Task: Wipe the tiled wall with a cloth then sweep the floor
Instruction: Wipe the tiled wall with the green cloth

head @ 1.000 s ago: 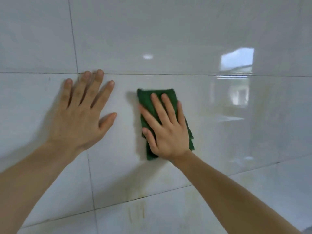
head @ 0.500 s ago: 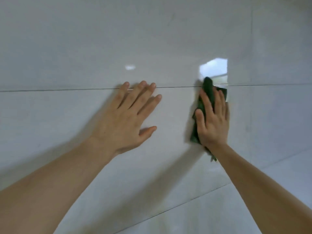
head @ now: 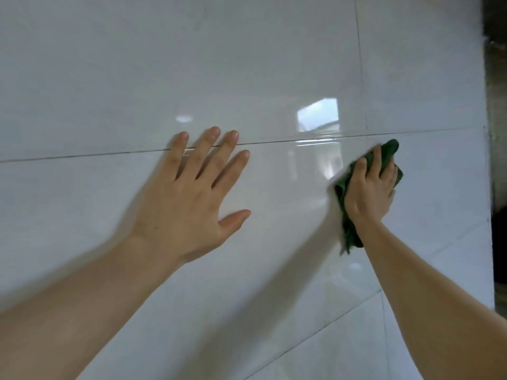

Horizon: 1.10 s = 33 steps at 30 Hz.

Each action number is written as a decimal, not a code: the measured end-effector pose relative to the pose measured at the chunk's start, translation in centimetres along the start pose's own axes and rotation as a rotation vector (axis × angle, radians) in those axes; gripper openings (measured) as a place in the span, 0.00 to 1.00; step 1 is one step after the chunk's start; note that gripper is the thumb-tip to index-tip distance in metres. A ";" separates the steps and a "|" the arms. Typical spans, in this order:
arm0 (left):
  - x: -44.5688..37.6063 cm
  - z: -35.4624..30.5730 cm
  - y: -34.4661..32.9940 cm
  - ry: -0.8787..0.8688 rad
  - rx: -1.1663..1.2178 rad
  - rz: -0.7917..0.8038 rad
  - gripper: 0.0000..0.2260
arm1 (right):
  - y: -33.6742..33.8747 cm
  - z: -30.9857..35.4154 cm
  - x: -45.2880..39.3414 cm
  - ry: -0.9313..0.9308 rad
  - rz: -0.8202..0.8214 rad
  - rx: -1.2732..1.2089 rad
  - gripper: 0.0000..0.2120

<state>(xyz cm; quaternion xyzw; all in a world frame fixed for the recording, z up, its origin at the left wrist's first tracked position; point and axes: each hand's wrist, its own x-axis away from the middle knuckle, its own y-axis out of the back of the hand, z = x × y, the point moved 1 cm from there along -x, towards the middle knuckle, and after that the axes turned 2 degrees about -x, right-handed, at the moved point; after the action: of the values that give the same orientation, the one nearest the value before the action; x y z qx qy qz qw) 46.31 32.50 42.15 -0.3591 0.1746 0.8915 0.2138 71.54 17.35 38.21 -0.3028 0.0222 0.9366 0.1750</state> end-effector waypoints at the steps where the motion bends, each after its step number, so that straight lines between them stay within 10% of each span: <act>1: 0.0 0.0 -0.1 -0.004 -0.006 -0.001 0.34 | -0.1 0.4 1.2 0.063 -0.011 0.005 0.26; 7: 0.0 -0.1 -0.1 0.014 -0.041 -0.004 0.35 | -0.5 -3.1 12.8 1.012 0.216 0.197 0.25; 13: -0.1 0.0 0.0 0.005 0.023 -0.041 0.34 | 0.0 -1.8 6.5 -0.047 0.015 0.001 0.27; 20: 7.2 4.6 1.9 0.097 0.102 -0.072 0.31 | -2.7 7.2 23.7 0.882 0.162 0.135 0.25; 27: 18.7 14.9 2.6 0.245 0.024 -0.048 0.31 | -4.0 19.9 17.3 0.305 0.052 0.062 0.27; 33: 26.3 16.3 2.4 0.377 0.088 -0.047 0.30 | -4.4 18.3 37.0 1.197 0.286 0.053 0.24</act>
<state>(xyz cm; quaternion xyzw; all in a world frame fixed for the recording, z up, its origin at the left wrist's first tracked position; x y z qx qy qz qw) 18.79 44.81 34.80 -0.5141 0.2418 0.7948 0.2136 34.80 35.84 32.16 -0.7655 0.1802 0.6175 0.0125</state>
